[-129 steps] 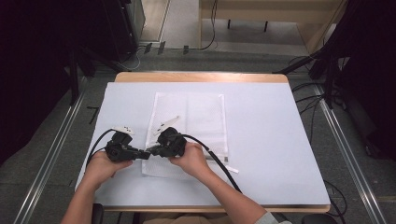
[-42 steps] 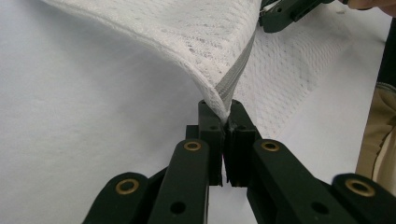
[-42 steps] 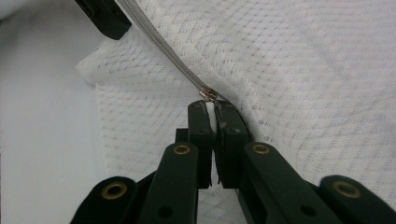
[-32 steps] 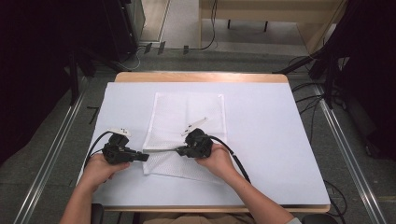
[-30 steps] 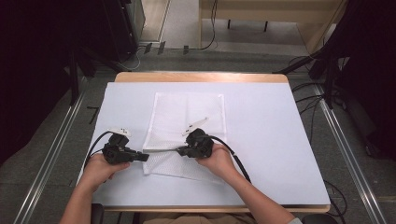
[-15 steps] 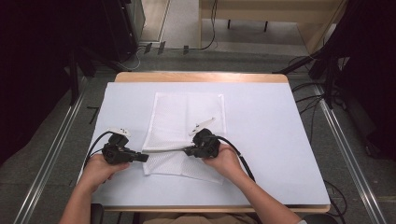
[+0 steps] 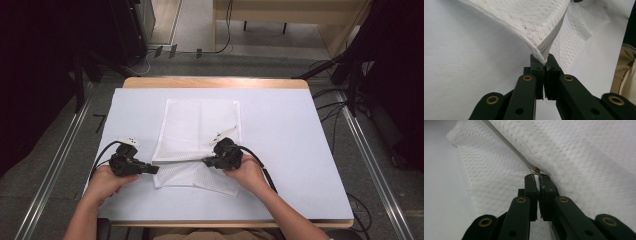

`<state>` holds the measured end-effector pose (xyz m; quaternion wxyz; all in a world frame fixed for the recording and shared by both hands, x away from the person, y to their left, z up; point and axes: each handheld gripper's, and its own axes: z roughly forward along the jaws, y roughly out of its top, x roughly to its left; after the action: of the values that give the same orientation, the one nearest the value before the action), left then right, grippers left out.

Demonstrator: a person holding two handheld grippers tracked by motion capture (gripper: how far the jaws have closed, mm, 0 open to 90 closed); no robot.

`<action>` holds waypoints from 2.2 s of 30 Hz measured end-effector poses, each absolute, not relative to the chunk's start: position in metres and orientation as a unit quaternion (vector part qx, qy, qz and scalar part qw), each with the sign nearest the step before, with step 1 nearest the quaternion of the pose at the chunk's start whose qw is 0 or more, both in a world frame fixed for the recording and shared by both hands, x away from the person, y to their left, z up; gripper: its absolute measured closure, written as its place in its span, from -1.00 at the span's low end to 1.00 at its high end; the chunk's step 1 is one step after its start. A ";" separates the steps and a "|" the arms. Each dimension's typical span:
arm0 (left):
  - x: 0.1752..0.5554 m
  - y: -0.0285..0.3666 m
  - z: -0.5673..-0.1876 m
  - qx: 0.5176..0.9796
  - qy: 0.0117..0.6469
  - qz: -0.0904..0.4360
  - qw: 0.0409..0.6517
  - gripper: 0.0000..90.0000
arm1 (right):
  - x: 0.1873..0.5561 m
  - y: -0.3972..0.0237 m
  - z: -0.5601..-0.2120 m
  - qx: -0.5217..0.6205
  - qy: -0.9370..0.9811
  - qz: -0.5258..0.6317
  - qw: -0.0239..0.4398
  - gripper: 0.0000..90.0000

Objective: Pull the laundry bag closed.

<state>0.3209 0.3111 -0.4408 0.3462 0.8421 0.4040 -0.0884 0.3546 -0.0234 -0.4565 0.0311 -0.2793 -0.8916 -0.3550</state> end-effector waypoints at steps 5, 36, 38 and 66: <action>0.321 0.311 -0.441 0.842 0.403 -0.090 0.347 0.96 | 0.353 -0.029 -0.455 -0.279 -0.892 -0.354 0.030 0.95; 0.320 0.313 -0.439 0.841 0.403 -0.084 0.351 0.97 | 0.348 -0.053 -0.450 -0.288 -0.892 -0.347 0.029 0.96; 0.320 0.313 -0.439 0.841 0.403 -0.086 0.351 0.97 | 0.348 -0.055 -0.450 -0.289 -0.892 -0.346 0.030 0.96; 0.320 0.315 -0.442 0.839 0.407 -0.094 0.349 0.96 | 0.351 -0.100 -0.448 -0.316 -0.887 -0.335 0.028 0.95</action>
<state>0.3203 0.3152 -0.4416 0.3488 0.8388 0.4074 -0.0937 0.3508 -0.1000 -0.4478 0.0280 -0.3163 -0.8870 -0.3354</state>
